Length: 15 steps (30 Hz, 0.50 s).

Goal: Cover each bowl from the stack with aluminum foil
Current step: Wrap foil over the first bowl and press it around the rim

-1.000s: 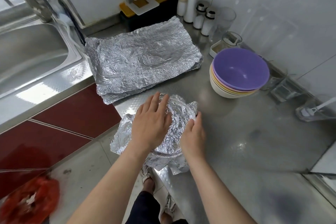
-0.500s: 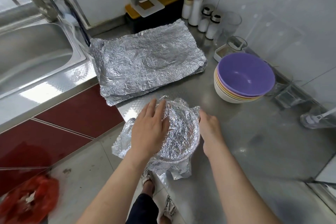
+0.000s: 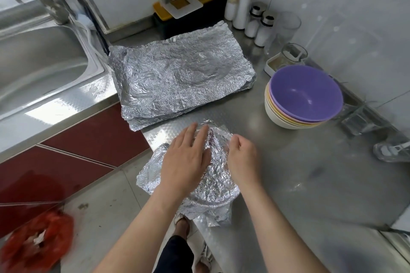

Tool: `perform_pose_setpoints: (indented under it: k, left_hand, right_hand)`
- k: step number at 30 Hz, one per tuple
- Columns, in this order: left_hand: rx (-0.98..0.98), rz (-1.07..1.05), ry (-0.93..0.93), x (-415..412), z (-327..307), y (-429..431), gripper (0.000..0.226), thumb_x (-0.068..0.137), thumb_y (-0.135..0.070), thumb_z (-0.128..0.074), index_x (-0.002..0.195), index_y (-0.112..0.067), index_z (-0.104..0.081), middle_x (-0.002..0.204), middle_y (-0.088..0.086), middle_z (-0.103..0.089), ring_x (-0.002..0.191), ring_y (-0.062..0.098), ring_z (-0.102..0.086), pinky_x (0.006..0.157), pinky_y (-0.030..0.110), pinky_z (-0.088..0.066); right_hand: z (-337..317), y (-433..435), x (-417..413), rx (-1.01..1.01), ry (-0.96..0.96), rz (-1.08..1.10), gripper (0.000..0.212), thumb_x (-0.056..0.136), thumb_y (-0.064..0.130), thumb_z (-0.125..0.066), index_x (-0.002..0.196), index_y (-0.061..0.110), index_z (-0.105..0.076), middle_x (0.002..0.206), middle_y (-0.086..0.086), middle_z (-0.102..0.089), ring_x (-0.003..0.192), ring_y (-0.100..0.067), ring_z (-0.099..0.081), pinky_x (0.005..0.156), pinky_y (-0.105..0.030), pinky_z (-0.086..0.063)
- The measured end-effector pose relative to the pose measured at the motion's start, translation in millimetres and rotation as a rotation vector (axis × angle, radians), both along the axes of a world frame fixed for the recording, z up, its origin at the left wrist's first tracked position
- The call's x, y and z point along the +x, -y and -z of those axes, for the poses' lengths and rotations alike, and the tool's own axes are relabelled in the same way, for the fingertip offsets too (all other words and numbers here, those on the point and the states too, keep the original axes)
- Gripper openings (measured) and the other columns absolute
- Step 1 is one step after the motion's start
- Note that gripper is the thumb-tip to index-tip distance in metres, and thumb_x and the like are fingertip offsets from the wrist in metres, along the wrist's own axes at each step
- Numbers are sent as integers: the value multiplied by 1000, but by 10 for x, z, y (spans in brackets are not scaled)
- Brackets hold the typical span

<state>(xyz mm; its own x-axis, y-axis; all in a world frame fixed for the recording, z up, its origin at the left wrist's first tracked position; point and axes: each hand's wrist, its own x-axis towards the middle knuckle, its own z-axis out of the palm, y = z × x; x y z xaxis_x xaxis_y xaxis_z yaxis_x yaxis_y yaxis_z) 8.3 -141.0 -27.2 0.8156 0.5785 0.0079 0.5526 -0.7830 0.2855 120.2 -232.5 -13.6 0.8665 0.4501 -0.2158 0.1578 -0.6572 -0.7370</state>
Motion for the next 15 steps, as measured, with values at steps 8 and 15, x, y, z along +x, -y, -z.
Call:
perform_pose_setpoints:
  k: [8, 15]
  left_hand:
    - [-6, 148, 14, 2, -28, -104, 55, 99, -43, -34, 150, -23, -32, 154, 8, -38, 141, 28, -37, 114, 44, -32]
    - [-16, 1, 70, 26, -71, -8, 48, 101, -35, -36, 143, -16, -44, 141, 14, -52, 125, 34, -52, 102, 47, -46]
  right_hand:
    - [38, 172, 188, 80, -284, -68, 30, 91, 48, -46, 90, 21, -59, 83, 18, -59, 86, -18, -55, 83, -33, -41]
    - [-82, 5, 219, -38, -164, -385, 49, 102, 31, -41, 148, 14, -35, 156, -3, -31, 143, -17, -28, 116, -30, -23]
